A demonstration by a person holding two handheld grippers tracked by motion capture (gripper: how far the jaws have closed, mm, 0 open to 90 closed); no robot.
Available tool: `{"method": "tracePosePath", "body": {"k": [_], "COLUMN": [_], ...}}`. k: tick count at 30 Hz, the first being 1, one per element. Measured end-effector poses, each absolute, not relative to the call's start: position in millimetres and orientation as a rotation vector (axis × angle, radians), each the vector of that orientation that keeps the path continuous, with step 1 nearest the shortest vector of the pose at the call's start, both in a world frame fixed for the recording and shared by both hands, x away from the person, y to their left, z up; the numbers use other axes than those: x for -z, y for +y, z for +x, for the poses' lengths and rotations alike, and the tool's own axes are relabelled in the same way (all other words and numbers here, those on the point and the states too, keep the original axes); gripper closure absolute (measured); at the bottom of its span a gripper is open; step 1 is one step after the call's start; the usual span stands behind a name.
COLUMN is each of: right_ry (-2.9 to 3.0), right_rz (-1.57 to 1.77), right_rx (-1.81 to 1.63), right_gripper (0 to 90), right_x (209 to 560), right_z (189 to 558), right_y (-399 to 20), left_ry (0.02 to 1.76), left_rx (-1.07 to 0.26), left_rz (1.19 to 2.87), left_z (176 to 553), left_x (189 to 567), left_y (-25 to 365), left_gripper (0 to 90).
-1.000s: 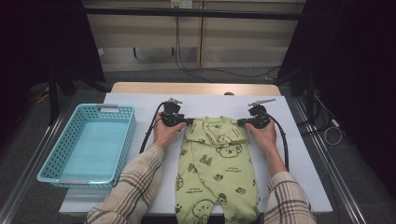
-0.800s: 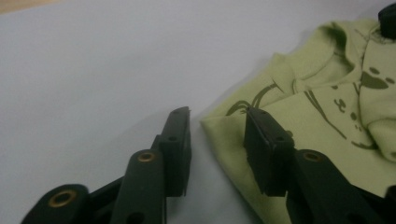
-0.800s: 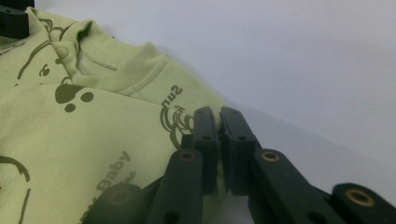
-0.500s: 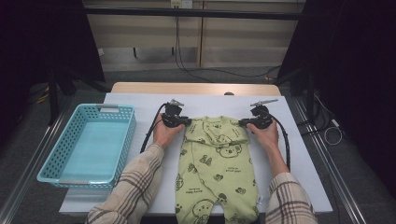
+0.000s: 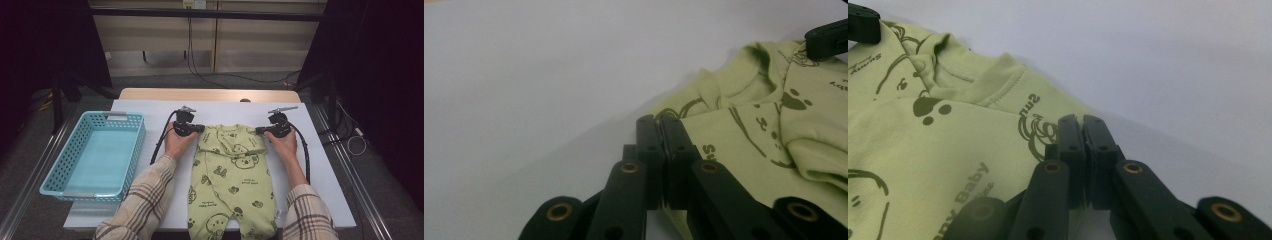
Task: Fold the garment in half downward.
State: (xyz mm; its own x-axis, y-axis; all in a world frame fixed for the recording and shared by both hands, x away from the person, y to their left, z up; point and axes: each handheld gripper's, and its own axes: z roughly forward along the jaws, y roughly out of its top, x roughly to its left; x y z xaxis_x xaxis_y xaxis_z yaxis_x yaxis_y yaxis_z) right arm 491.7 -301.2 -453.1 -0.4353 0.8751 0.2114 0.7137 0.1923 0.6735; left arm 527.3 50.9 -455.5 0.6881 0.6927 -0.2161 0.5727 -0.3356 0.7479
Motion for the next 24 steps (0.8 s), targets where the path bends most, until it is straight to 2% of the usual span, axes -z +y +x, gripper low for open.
{"method": "tracePosePath", "body": {"k": [5, 7, 12, 20, 21, 23, 24], "right_ry": [2.204, 2.187, 2.167, 2.131, 2.126, 2.12, 2.114], "right_rz": [1.509, 1.503, 1.478, 1.442, 1.436, 1.446, 1.429], "right_rx": [-1.13, -1.149, -1.185, -1.243, -1.254, -1.263, -1.268], "right_gripper": [88.0, 88.0, 88.0, 88.1, 88.1, 88.1, 88.1], "right_x": [444, 441, 432, 419, 418, 415, 414], "right_z": [490, 489, 488, 486, 487, 486, 487], "right_y": [-304, -304, -305, -304, -305, -304, -305], "left_ry": [0.956, 0.976, 0.932, 0.947, 0.913, 0.94, 0.912], "left_rx": [-0.191, -0.186, -0.215, -0.23, -0.251, -0.238, -0.251], "left_rz": [2.016, 1.957, 1.998, 1.913, 1.959, 1.907, 1.945], "left_z": [526, 524, 524, 523, 524, 523, 524], "left_x": [446, 445, 436, 427, 426, 426, 425], "left_y": [54, 52, 58, 60, 63, 60, 62], "left_gripper": [88.3, 88.3, 88.3, 88.3, 88.3, 88.3, 88.3]}}
